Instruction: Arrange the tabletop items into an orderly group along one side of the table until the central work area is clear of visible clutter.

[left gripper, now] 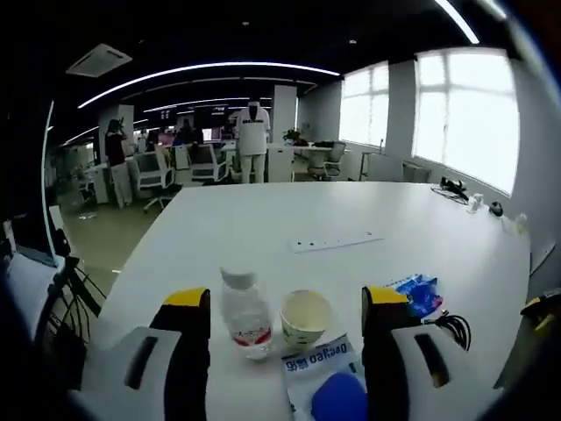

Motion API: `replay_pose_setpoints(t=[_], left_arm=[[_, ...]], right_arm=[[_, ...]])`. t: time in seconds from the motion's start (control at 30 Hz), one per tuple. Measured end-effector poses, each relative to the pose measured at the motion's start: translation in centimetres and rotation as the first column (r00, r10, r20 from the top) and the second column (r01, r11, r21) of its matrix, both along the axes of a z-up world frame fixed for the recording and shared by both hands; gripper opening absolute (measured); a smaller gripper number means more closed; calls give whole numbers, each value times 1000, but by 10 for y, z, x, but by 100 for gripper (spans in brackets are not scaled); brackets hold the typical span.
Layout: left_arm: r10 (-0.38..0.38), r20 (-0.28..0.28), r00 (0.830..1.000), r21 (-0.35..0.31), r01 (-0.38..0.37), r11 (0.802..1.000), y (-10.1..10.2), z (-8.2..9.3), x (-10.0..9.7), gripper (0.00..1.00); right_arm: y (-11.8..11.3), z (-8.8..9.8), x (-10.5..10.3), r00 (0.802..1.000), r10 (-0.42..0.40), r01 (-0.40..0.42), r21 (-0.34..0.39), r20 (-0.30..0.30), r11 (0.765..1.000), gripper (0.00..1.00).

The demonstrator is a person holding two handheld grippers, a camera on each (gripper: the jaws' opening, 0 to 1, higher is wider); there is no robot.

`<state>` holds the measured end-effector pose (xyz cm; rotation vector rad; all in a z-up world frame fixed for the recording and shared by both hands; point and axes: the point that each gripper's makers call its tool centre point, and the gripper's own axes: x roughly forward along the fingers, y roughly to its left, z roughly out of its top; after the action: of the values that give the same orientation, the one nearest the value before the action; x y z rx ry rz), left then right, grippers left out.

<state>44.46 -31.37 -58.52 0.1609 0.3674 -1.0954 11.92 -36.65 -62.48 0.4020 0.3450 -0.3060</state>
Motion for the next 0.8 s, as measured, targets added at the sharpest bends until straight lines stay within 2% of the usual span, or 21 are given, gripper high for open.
replay_pose_setpoints(t=[0.2, 0.3, 0.43, 0.57, 0.67, 0.8], left_arm=[[-85, 29, 996, 17, 84, 996, 42, -8, -56, 77], [-101, 41, 994, 5, 101, 995, 60, -9, -78, 80], [-84, 65, 994, -10, 85, 996, 89, -13, -105, 83], [-78, 83, 994, -7, 78, 997, 113, -18, -125, 87], [-34, 68, 997, -60, 38, 997, 122, -15, -128, 89], [-7, 108, 994, -91, 17, 996, 131, -16, -134, 94]], right_arm=[[1, -8, 14, 997, 76, -76, 8, -22, 997, 45], [2, -12, 21, 994, 106, -106, 16, -29, 994, 45], [-1, -19, 28, 990, 136, -135, 32, -40, 990, 45], [-12, -26, 35, 982, 178, -176, 27, -70, 984, 44], [-25, -30, 43, 965, 239, -240, -2, -109, 971, 45], [-49, -28, 55, 946, 291, -298, -31, -144, 954, 46]])
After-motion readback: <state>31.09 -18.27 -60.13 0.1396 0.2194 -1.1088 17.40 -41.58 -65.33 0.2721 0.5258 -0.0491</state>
